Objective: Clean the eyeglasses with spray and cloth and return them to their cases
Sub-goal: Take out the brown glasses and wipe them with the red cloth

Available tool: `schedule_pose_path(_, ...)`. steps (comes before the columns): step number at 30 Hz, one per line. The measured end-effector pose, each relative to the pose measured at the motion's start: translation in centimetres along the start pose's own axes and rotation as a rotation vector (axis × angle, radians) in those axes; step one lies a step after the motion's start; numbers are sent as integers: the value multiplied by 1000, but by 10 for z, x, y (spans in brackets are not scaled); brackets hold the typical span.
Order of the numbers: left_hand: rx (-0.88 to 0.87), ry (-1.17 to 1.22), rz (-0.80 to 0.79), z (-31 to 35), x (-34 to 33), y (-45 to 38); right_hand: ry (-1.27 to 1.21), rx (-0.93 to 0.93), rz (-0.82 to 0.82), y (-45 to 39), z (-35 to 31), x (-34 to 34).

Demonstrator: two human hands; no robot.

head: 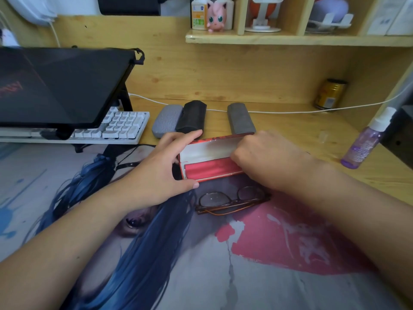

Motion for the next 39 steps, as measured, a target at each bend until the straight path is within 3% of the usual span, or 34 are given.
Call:
schedule_pose_path(6,-4,2,1,0,0,0,5,11,-20,-5,3,-2)
schedule_pose_path(9,-6,10,0,-1,0,0,-29,5,208,1,12,16)
schedule_pose_path(12,-6,-3,17,-5,1,-1,-237,-61,481,18,29,47)
schedule_pose_path(14,3,19,30,-10,3,-2,-492,-217,677,36,58,56)
schedule_pose_path(16,18,58,40,-17,6,-2,-1045,-443,822,54,97,39)
schedule_pose_path(18,22,72,50,-22,7,-3,-1549,-612,878,67,117,11)
schedule_pose_path(19,29,74,48,-24,8,-3,-1629,-680,869,72,122,2)
schedule_pose_path(22,36,50,39,-22,8,-2,-1457,-824,698,84,130,-12)
schedule_pose_path(24,28,-11,50,-17,8,-1,-1278,-924,395,86,136,-38)
schedule_pose_path(26,9,-60,122,-5,18,3,-903,-975,89,91,140,-60)
schedule_pose_path(28,-95,-70,246,19,38,10,-616,-899,179,87,143,-40)
schedule_pose_path(30,-247,-78,260,45,47,19,-711,-759,341,83,133,-9)
schedule_pose_path(31,-292,-84,164,52,40,22,-885,-672,291,77,121,-5)
schedule_pose_path(33,-263,-141,-122,48,11,25,-1204,-508,-88,71,76,-19)
schedule_pose_path(35,-222,-250,-287,38,-11,28,-1235,-429,-395,77,42,-37)
schedule_pose_path(39,-241,-351,-245,41,-12,27,-1148,-455,-443,73,39,-52)
Point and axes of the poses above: each hand's wrist, its own y-axis away from the middle knuckle, its own x-axis out of the back of the hand, z = x × y, the point moved 10 cm from there along -y, towards the middle knuckle, and after that the axes turned 14 degrees about -y, right-handed, at the moved point
